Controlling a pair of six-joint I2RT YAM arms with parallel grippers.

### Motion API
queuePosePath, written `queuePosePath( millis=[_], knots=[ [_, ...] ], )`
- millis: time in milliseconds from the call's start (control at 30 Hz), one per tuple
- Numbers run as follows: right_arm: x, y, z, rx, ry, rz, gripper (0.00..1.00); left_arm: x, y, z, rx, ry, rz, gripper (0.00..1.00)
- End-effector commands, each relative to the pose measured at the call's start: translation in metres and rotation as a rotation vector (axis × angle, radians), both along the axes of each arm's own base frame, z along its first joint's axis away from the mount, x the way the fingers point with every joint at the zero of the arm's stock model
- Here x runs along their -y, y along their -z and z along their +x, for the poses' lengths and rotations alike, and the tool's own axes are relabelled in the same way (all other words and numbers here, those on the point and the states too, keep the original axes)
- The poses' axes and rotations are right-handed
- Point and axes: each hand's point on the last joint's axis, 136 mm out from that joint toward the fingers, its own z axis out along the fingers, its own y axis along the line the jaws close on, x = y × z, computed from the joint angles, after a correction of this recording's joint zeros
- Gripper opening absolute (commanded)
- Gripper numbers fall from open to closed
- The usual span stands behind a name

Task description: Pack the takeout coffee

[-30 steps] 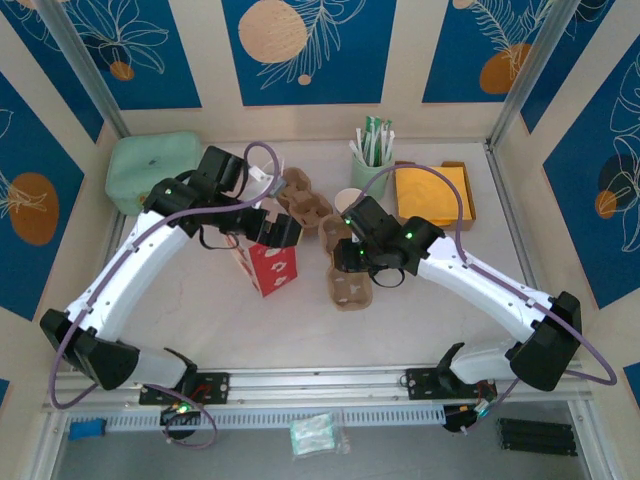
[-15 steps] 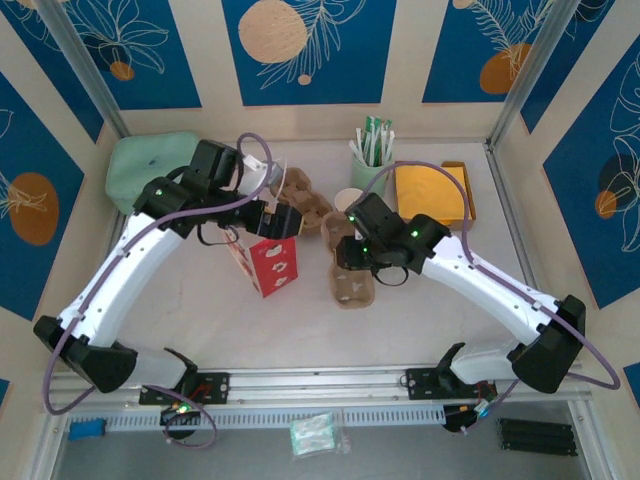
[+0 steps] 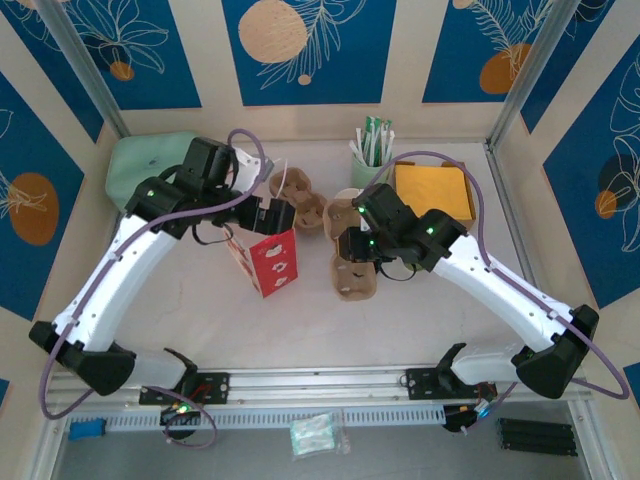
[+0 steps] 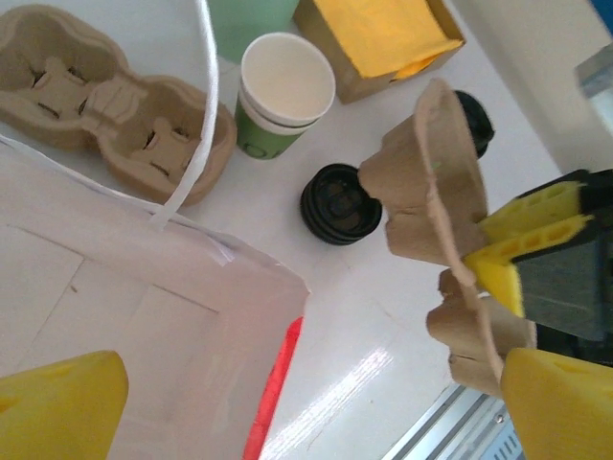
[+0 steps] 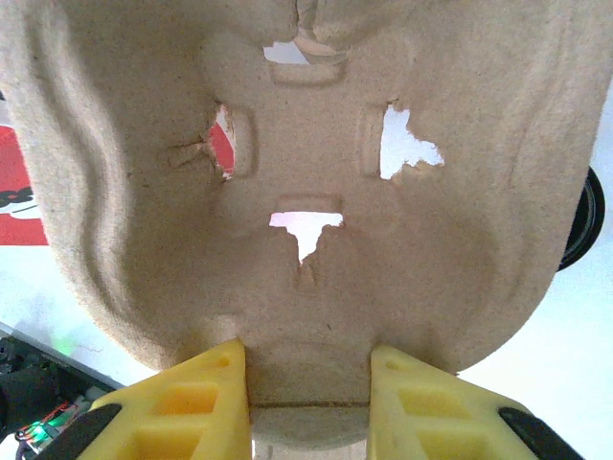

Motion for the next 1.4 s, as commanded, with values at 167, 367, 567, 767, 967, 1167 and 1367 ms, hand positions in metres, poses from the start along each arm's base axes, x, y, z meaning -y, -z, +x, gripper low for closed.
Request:
queuePosePath(
  millis=[167,367,567,767,967,1167,1367],
  knots=[
    [0.008,-0.003,-0.003,0.003,-0.002,0.013,0.28,0.010,0.045,-0.007,-0.106,0.070,0.104,1.00],
    [0.015,-0.001,-0.004,0.005,0.013,0.017,0.28,0.027,0.069,-0.019,-0.174,0.134,0.132,0.99],
    [0.020,-0.003,-0.003,0.010,0.022,0.024,0.28,0.052,0.070,-0.044,-0.228,0.229,0.094,1.00],
    [0.021,-0.004,-0.001,0.012,0.023,0.030,0.28,0.073,0.052,-0.069,-0.240,0.292,0.010,0.99],
    [0.021,-0.008,0.000,0.016,0.021,0.032,0.28,0.086,0.039,-0.081,-0.226,0.319,-0.048,0.99],
    [0.025,-0.024,0.000,0.045,0.025,0.043,0.28,0.083,0.015,-0.071,-0.140,0.280,-0.063,0.99],
    [0.028,-0.054,-0.003,0.094,0.022,0.080,0.28,0.073,-0.031,-0.060,0.002,0.226,-0.092,1.00]
  ],
)
